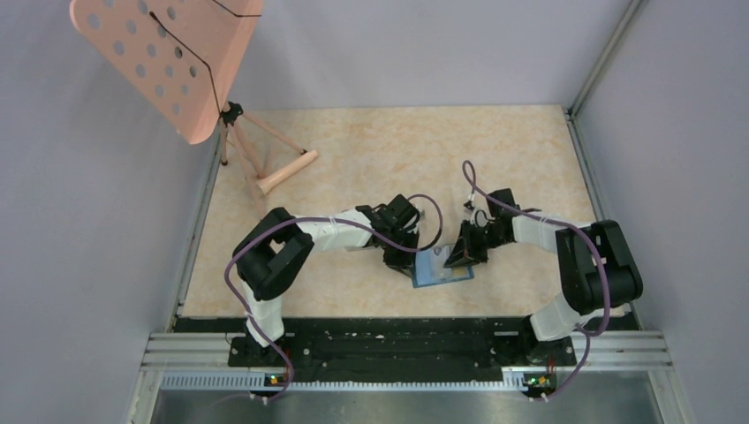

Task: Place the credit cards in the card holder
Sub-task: Insert the credit card into the card holder, then close the card holder at the center of the board.

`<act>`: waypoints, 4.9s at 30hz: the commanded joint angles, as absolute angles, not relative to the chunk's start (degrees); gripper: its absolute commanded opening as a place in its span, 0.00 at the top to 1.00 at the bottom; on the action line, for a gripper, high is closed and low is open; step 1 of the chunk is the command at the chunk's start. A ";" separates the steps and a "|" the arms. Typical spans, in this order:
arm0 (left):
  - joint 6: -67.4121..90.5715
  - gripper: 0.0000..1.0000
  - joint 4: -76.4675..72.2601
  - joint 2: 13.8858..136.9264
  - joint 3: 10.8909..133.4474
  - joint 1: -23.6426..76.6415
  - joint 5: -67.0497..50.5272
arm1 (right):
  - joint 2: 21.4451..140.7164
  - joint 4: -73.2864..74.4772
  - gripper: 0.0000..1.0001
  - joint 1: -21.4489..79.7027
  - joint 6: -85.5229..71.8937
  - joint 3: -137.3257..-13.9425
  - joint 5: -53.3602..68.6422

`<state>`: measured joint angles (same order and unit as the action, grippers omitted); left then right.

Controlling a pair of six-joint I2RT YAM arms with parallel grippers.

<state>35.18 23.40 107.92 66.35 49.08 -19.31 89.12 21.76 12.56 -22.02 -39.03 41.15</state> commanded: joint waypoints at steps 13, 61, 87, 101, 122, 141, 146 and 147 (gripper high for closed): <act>34.98 0.85 25.66 111.86 66.56 48.52 -18.01 | 97.60 24.07 1.00 13.56 -16.30 -44.45 47.36; 36.29 0.58 25.73 106.47 66.34 47.37 -16.86 | 86.83 21.59 0.71 22.06 -22.09 -45.21 38.41; 42.45 0.36 15.91 111.42 63.55 35.32 -21.06 | 80.53 28.37 1.00 13.27 -24.60 -38.17 21.62; 43.04 0.34 18.38 111.57 66.32 35.14 -21.99 | 81.31 26.80 1.00 13.20 -25.60 -36.09 22.17; 48.14 0.38 8.27 113.02 63.11 41.92 -34.49 | 83.07 24.42 1.00 13.25 -26.58 -34.63 24.80; 47.63 0.72 5.40 110.99 66.68 43.85 -37.87 | 84.23 24.10 1.00 13.24 -25.56 -36.56 27.78; 42.92 1.00 17.86 110.02 70.53 43.92 -31.31 | 83.50 26.46 1.00 13.27 -24.13 -38.80 25.49; 41.81 1.00 20.51 109.88 71.50 43.89 -29.97 | 83.31 27.06 1.00 13.32 -23.80 -39.17 24.68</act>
